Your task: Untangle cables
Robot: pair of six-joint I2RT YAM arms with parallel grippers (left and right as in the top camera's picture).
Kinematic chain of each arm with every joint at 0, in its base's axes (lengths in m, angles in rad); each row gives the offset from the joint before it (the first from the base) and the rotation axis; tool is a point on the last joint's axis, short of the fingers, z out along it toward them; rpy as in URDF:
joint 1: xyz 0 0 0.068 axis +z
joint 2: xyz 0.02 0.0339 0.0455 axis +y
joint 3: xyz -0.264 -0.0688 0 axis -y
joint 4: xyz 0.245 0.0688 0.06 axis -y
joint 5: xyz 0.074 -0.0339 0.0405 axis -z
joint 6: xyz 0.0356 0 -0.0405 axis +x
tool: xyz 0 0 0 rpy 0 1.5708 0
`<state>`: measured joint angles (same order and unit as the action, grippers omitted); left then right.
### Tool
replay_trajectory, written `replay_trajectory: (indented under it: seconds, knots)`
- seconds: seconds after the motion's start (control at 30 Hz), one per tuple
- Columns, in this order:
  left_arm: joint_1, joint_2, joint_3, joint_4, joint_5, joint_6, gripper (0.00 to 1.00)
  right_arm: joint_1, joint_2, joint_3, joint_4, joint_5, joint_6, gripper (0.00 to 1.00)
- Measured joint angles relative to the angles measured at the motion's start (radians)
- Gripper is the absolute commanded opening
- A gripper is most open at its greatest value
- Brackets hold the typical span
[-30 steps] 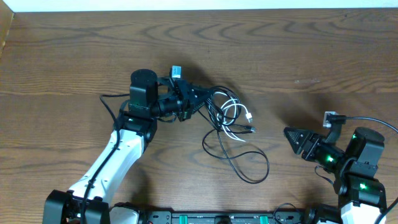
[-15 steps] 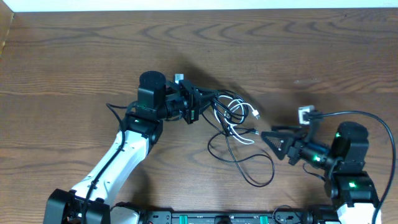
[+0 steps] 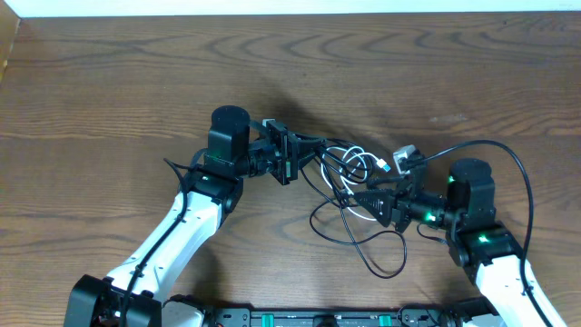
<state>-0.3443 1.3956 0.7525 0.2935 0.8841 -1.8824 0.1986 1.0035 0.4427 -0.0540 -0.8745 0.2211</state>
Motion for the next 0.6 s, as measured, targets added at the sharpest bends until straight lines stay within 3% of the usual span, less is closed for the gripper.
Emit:
replay_trajectory:
  seconds: [0.27,0.47,0.6]
  knots:
    - [0.000,0.000,0.000,0.000,0.000,-0.006,0.08,0.002,0.029,0.000,0.003,-0.037,-0.002,0.47]
    - [0.000,0.000,0.000,0.000,0.000,-0.006,0.08,0.002,0.029,0.000,0.006,-0.078,-0.004,0.31]
    - [0.000,0.000,0.000,0.000,0.000,-0.006,0.08,0.002,0.029,0.000,0.007,-0.102,-0.011,0.06]
